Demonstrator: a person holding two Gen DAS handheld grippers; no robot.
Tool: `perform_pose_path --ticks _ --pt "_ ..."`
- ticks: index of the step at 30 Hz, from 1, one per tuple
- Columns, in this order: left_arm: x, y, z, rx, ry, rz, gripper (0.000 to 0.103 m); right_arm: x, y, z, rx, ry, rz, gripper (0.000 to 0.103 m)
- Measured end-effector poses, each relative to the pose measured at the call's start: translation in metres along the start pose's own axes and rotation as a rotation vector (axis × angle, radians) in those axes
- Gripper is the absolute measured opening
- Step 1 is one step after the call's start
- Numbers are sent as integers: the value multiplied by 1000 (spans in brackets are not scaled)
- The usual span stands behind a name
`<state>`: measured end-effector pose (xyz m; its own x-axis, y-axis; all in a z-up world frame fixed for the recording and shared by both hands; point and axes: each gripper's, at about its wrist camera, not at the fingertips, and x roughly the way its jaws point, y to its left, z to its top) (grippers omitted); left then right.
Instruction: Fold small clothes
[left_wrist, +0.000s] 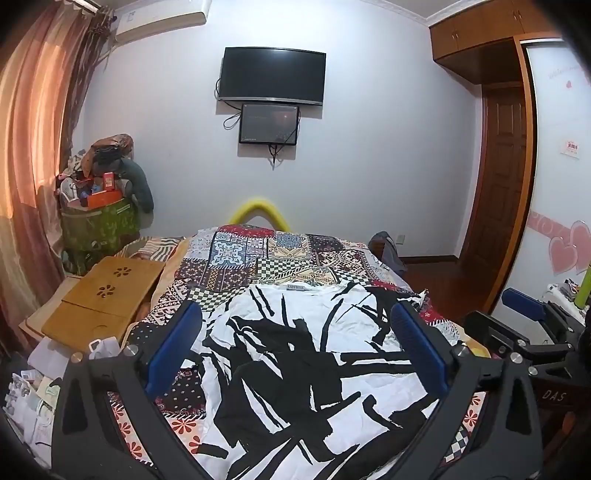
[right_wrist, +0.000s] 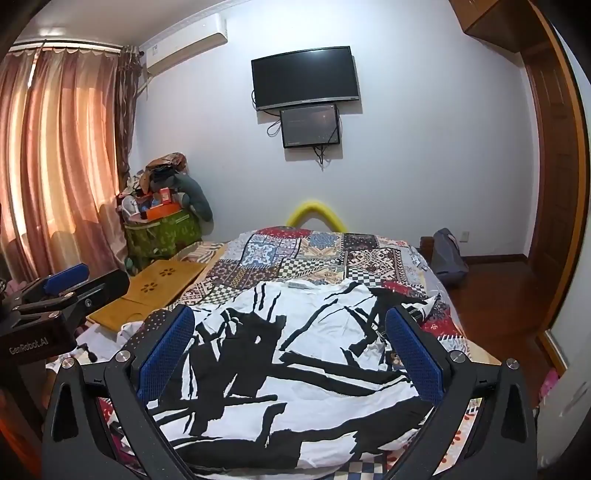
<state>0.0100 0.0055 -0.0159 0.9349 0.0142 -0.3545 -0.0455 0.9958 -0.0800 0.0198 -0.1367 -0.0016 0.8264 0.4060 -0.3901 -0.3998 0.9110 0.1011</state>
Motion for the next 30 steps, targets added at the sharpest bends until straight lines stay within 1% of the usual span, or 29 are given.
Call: perform_pose_path --ticks 18,30 --pt "-4 -3 4 12 -5 17 103 6 -5 0 -1 0 -6 103" --pt "-6 -5 5 17 -12 21 103 -5 -1 4 -7 -14 -15 103"
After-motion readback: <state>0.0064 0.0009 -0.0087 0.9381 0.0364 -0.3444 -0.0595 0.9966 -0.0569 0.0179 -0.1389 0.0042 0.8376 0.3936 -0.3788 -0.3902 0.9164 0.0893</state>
